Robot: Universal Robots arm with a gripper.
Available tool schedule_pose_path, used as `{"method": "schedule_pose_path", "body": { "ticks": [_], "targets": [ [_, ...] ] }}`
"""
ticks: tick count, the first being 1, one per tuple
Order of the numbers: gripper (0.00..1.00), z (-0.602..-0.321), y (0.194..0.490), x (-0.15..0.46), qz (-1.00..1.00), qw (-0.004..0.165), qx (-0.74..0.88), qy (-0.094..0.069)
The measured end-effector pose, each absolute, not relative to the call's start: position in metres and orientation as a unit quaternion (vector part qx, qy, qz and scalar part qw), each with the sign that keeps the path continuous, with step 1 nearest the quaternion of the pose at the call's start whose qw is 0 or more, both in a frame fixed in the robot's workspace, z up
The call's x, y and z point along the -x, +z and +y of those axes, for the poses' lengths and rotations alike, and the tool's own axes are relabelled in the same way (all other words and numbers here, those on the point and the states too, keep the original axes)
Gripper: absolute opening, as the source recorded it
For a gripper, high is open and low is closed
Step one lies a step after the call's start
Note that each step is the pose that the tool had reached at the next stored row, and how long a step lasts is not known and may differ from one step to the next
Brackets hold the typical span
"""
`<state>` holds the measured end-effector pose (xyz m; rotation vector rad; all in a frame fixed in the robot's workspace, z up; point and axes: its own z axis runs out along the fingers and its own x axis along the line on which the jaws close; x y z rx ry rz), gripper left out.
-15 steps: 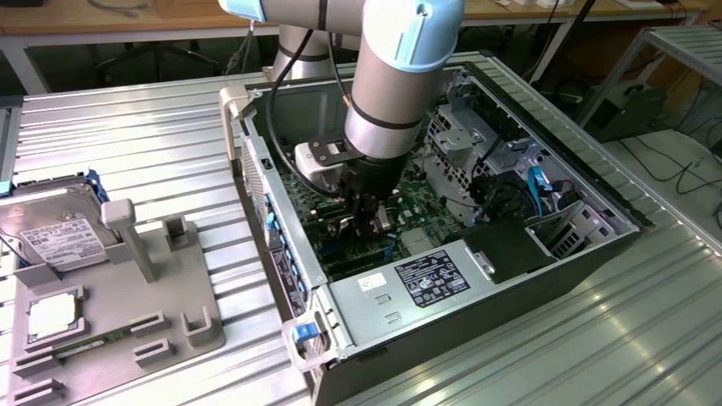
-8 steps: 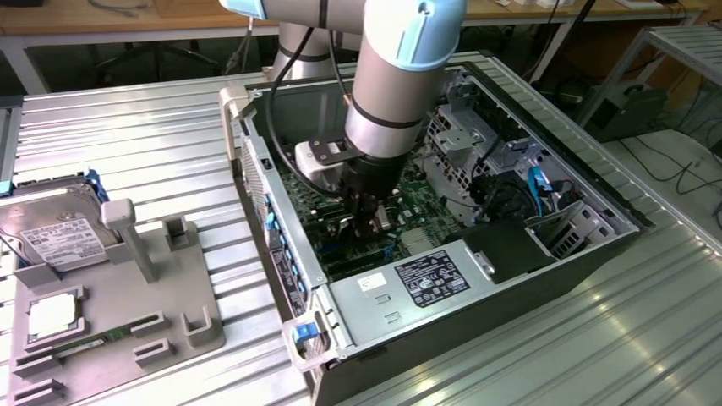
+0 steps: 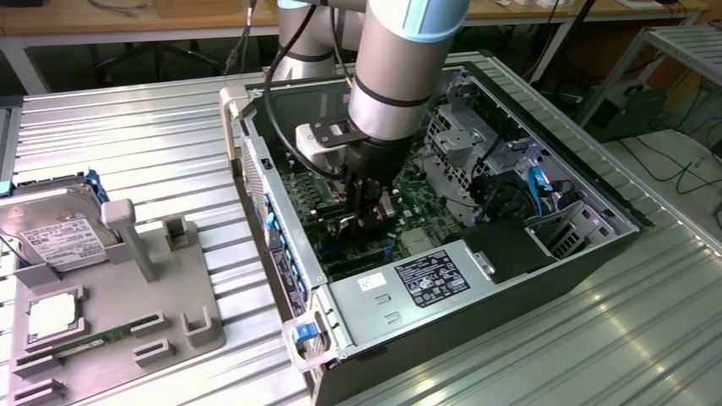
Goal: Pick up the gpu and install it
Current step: 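Insert the gpu into the slot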
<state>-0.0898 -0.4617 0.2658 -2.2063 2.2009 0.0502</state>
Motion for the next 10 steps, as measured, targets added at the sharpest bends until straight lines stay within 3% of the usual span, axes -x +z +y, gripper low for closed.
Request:
{"method": "schedule_pose_path", "body": {
  "ticks": [3,4,7,10],
  "targets": [
    [0.36,-0.461,0.275,0.090,0.706,0.013,0.708,0.016],
    [0.36,-0.461,0.291,0.090,0.706,0.014,0.708,0.015],
    [0.34,-0.461,0.294,0.090,0.706,0.014,0.708,0.015],
    [0.15,-0.461,0.294,0.090,0.706,0.014,0.708,0.015]
  ]
}}
